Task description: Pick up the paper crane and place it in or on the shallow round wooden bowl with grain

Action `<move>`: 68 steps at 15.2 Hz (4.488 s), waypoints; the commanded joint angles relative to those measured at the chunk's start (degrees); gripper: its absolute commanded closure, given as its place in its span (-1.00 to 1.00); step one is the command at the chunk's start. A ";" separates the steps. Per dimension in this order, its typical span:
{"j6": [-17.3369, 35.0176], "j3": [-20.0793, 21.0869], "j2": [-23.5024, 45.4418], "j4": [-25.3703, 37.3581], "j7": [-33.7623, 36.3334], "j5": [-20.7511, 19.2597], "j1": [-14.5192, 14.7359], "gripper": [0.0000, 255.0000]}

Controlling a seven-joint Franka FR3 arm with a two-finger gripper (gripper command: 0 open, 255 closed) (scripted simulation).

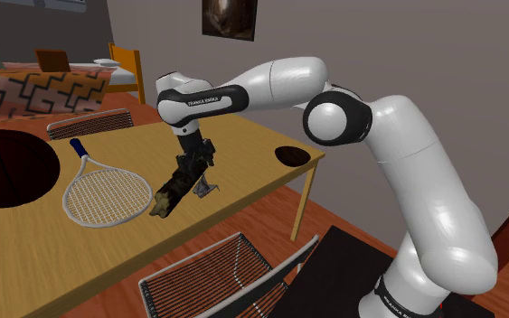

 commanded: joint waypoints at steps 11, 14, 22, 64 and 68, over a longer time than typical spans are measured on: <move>5.90 -0.11 -0.69 -6.66 0.59 -0.24 -0.87 -1.00; 5.88 -0.11 -0.69 -6.65 0.59 -0.24 -0.87 -1.00; 5.89 -0.11 -0.70 -6.66 0.59 -0.24 -0.87 1.00; -0.03 -4.82 -16.27 -12.52 -19.14 -0.93 -15.30 1.00; 0.89 -6.28 -16.58 -12.64 -23.64 -1.28 -18.57 1.00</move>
